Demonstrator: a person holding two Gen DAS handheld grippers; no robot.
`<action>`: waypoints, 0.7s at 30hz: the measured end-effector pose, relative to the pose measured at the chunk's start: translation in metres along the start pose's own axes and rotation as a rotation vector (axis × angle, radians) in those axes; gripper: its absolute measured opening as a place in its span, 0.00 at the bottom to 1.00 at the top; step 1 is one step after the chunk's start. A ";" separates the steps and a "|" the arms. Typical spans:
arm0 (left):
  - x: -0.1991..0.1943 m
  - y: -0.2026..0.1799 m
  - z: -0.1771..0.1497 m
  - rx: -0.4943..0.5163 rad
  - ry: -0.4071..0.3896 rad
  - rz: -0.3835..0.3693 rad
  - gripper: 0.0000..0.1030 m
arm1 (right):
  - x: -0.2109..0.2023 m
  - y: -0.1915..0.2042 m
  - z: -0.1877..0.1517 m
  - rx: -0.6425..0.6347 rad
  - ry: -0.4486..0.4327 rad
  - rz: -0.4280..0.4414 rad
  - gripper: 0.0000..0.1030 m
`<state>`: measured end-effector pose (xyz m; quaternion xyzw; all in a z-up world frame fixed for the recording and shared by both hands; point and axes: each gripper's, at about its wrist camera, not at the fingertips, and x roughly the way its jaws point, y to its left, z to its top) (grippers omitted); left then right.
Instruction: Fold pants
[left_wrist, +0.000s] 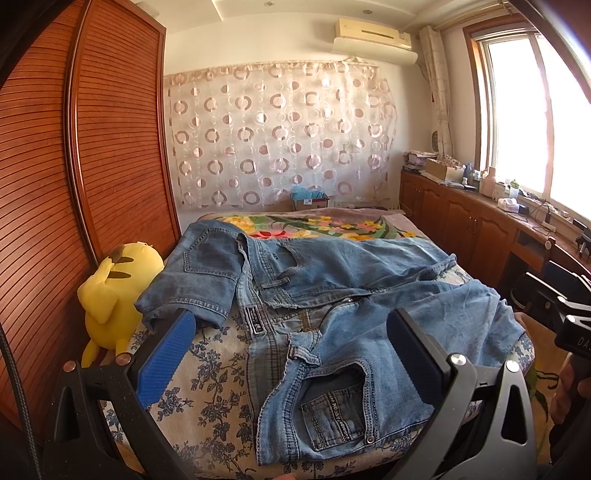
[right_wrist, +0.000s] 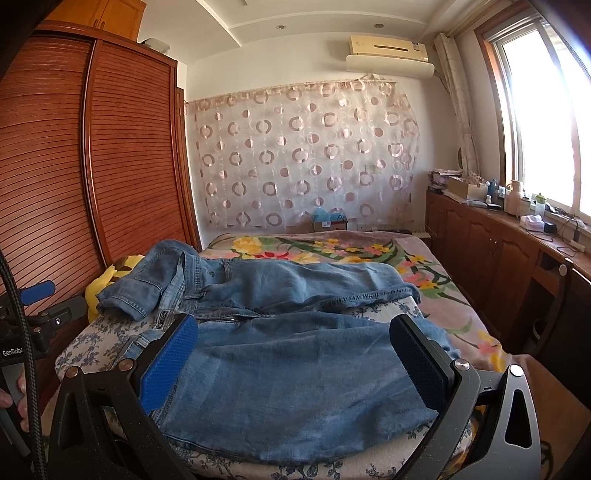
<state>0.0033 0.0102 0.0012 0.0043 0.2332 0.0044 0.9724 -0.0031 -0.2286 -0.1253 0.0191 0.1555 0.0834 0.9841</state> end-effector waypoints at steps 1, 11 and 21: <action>0.004 -0.001 -0.004 0.001 0.008 0.000 1.00 | 0.001 -0.002 -0.002 0.001 0.007 -0.003 1.00; 0.048 0.009 -0.035 0.020 0.120 -0.001 1.00 | 0.021 -0.047 -0.019 0.018 0.105 -0.068 0.97; 0.068 0.022 -0.057 0.023 0.215 -0.044 1.00 | 0.018 -0.085 -0.019 0.018 0.203 -0.108 0.91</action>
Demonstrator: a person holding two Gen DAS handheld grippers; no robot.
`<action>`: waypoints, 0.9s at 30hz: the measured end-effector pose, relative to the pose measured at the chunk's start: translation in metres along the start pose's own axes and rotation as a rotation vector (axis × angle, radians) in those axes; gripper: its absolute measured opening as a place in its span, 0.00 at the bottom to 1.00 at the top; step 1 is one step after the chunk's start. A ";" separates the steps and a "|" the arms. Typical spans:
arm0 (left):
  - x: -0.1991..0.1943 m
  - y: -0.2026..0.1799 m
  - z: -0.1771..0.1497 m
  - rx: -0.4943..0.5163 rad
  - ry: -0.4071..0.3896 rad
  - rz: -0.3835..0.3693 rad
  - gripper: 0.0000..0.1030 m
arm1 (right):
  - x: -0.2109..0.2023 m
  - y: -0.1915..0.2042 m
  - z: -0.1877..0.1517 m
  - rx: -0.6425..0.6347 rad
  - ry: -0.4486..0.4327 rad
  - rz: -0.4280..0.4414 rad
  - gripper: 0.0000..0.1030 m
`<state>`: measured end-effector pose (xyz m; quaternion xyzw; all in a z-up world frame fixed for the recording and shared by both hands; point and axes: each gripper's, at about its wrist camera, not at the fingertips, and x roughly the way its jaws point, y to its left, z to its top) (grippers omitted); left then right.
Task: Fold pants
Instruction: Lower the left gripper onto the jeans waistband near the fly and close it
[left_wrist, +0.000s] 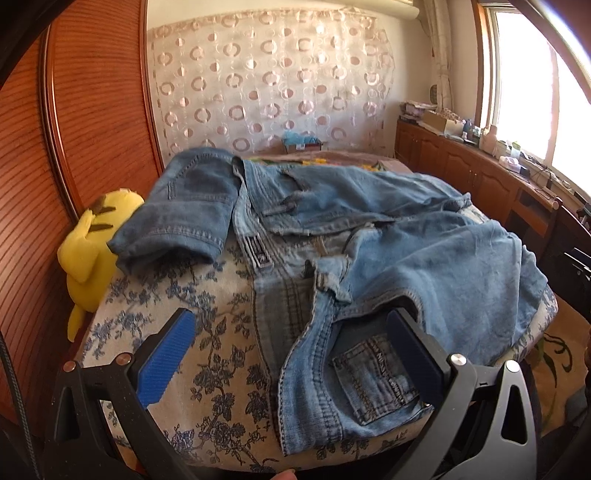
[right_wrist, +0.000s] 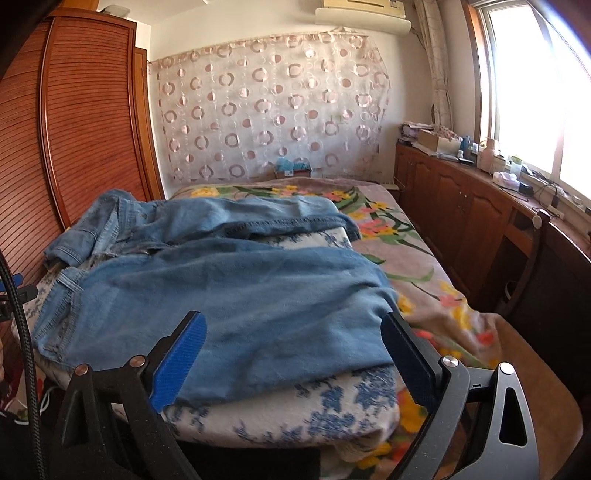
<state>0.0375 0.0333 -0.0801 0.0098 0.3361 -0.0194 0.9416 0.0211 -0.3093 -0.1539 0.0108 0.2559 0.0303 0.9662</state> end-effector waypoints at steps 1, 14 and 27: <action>0.003 0.002 -0.003 -0.001 0.014 -0.012 1.00 | -0.001 -0.002 -0.001 -0.003 0.012 -0.004 0.91; 0.018 0.013 -0.020 -0.008 0.082 -0.100 0.85 | -0.003 -0.020 0.009 0.003 0.165 -0.026 0.79; 0.024 0.017 -0.026 -0.014 0.109 -0.100 0.74 | 0.016 -0.026 0.015 0.022 0.208 -0.018 0.27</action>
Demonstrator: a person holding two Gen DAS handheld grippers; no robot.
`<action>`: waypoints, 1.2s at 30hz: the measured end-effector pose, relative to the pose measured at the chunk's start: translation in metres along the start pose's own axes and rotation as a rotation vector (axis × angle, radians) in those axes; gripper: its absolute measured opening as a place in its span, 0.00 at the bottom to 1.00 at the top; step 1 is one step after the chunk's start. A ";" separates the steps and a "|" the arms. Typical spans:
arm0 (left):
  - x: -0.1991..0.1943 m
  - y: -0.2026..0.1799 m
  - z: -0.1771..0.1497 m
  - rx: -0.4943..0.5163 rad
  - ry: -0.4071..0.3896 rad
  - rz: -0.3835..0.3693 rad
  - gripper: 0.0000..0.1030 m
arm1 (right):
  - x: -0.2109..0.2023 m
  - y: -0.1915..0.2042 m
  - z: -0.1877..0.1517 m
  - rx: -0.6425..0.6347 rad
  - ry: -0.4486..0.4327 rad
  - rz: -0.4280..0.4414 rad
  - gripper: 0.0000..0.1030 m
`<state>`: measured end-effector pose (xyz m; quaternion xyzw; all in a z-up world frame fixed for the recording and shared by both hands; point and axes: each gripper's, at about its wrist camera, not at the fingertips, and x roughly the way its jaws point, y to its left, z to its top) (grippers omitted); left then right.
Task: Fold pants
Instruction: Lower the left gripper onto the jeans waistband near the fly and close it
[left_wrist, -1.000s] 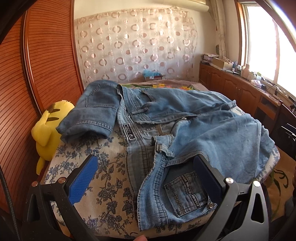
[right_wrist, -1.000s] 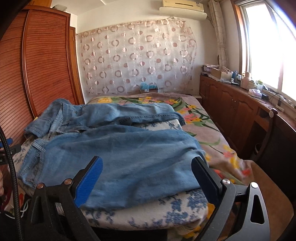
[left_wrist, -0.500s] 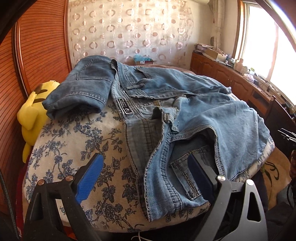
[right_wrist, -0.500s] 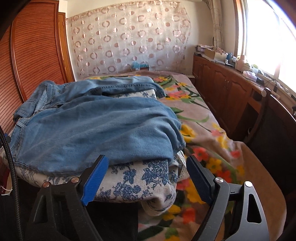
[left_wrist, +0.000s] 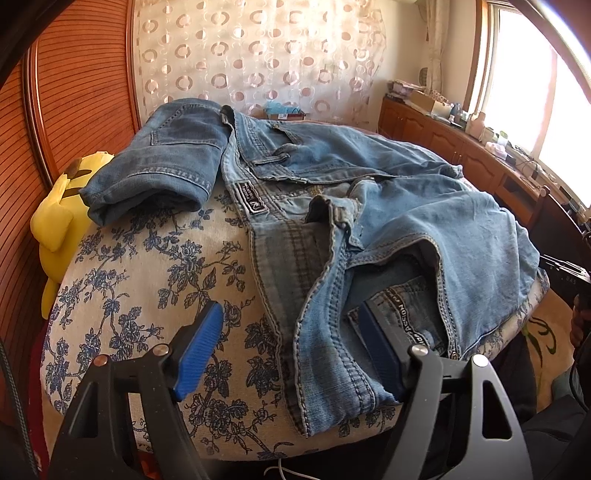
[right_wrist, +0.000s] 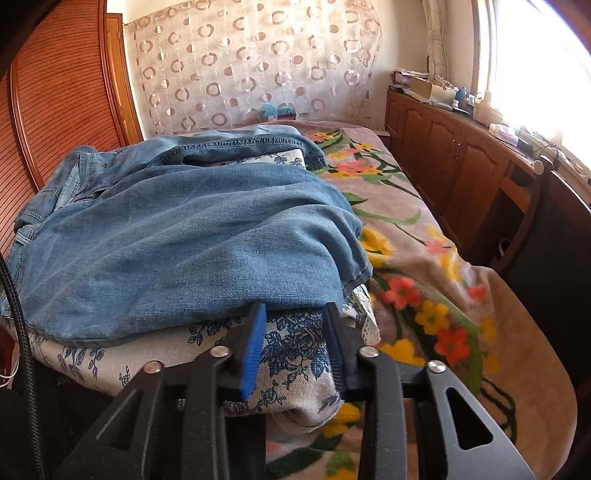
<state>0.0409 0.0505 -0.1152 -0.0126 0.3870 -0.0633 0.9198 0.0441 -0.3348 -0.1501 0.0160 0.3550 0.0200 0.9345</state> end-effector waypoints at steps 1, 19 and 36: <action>0.000 0.001 0.000 -0.001 0.001 -0.001 0.74 | -0.001 0.000 0.000 -0.012 -0.005 -0.006 0.21; 0.003 -0.001 -0.003 0.017 0.017 -0.032 0.74 | -0.009 -0.015 -0.004 -0.011 -0.018 0.006 0.11; 0.008 -0.001 -0.006 0.024 0.039 -0.039 0.74 | 0.018 -0.011 0.012 -0.049 -0.018 0.023 0.34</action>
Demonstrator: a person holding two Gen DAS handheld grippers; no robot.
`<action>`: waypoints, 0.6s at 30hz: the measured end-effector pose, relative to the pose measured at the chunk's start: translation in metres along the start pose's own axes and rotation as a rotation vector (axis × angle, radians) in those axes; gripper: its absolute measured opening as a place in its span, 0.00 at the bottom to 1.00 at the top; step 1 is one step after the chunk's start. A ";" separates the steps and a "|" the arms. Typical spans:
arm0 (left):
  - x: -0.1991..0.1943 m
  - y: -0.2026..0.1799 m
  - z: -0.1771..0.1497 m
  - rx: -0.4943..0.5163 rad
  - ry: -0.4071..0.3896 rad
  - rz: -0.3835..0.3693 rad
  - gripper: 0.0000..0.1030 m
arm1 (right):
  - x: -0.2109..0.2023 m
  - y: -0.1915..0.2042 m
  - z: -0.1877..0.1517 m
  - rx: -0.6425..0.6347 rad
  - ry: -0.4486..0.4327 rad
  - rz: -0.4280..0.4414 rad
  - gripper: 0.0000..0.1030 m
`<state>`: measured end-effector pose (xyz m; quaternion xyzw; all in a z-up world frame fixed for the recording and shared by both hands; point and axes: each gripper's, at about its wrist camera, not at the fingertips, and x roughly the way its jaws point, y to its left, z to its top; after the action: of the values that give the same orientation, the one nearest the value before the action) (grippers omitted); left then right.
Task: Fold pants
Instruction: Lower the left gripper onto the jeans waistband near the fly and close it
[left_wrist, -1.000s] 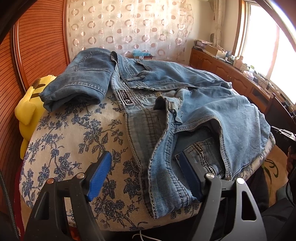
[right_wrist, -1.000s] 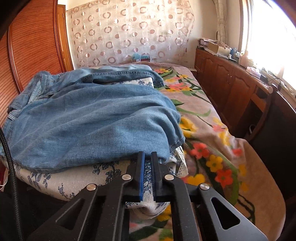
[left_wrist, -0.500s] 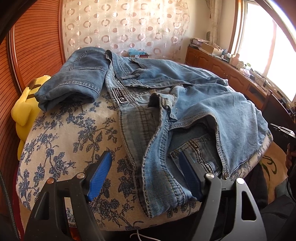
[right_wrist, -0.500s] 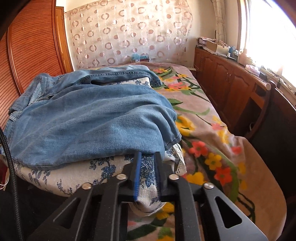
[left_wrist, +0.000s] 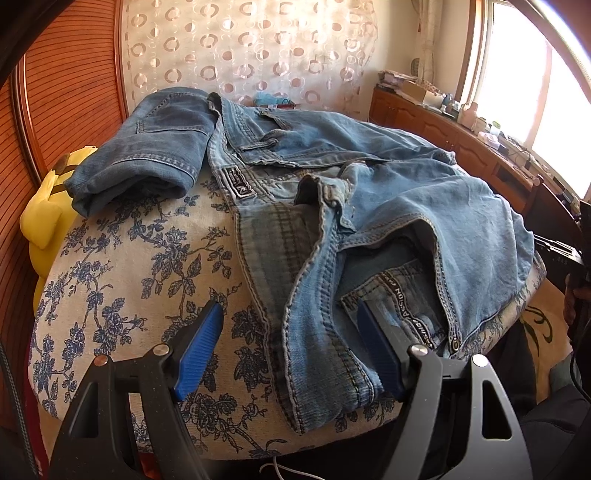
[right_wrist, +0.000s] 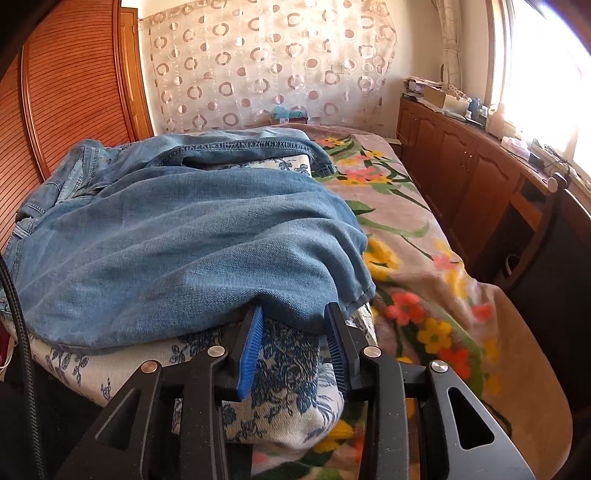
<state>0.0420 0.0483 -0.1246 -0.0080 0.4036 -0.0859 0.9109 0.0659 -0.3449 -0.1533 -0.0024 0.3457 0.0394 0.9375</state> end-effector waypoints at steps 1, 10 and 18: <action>0.000 0.000 -0.001 0.000 0.001 -0.004 0.73 | 0.001 0.000 0.001 -0.002 -0.001 0.000 0.27; -0.001 0.004 -0.002 -0.014 0.001 -0.050 0.35 | -0.036 -0.006 -0.002 -0.002 -0.125 0.009 0.04; -0.018 0.002 0.003 -0.009 -0.034 -0.098 0.09 | -0.051 -0.014 -0.017 -0.005 -0.136 -0.010 0.04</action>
<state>0.0326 0.0526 -0.1098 -0.0332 0.3874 -0.1283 0.9123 0.0176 -0.3632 -0.1334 -0.0037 0.2813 0.0355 0.9590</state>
